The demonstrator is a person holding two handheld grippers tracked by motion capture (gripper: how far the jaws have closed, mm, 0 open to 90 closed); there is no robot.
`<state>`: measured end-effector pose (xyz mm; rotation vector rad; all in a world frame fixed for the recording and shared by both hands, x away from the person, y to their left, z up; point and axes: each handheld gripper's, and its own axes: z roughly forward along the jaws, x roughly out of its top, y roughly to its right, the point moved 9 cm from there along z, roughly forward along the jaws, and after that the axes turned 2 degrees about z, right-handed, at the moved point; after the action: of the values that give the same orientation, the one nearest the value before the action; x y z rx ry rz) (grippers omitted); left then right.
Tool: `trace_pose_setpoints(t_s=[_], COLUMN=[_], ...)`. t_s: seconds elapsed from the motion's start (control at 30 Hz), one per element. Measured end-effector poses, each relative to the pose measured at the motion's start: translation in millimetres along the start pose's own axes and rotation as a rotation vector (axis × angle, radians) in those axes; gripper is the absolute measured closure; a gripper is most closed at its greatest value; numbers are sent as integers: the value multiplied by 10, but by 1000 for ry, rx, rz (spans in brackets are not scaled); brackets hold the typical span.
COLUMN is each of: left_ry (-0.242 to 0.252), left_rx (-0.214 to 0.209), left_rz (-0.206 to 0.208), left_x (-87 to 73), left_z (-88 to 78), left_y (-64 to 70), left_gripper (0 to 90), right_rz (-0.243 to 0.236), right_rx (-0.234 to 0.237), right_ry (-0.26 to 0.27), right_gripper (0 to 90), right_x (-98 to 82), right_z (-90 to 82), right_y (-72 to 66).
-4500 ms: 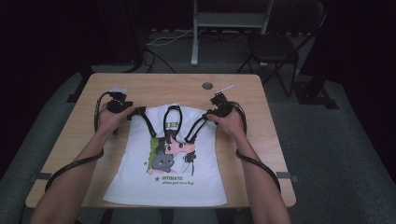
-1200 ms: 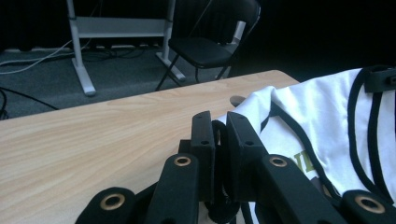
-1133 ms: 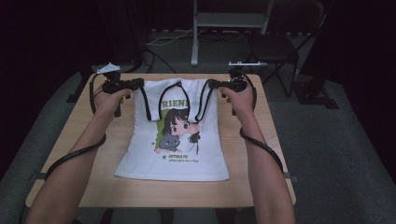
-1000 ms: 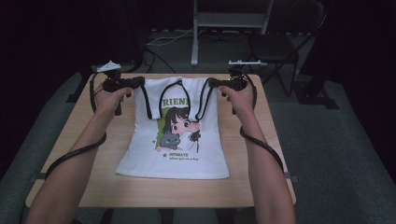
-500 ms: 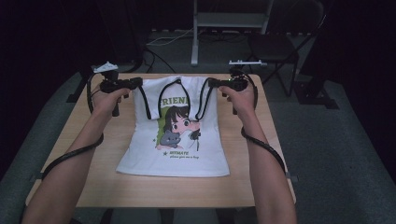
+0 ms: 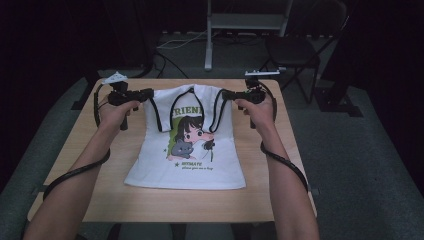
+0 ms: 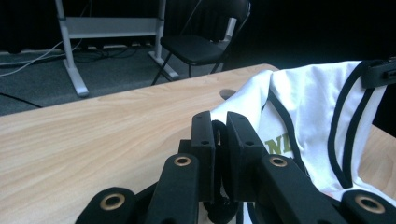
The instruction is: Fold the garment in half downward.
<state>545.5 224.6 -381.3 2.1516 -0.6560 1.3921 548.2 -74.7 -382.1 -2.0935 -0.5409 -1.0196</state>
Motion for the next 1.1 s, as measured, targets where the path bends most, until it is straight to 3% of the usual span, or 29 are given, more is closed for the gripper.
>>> trace_pose_setpoints(t_s=[1.1], left_ry=[-6], left_rx=[-4], left_rz=[14], left_x=[-257], left_z=[-212], left_y=[52], left_gripper=[821], right_rz=[12], right_rx=[27], right_ry=[-4], right_gripper=[827], right_x=[-332], right_z=[-136], right_y=[74])
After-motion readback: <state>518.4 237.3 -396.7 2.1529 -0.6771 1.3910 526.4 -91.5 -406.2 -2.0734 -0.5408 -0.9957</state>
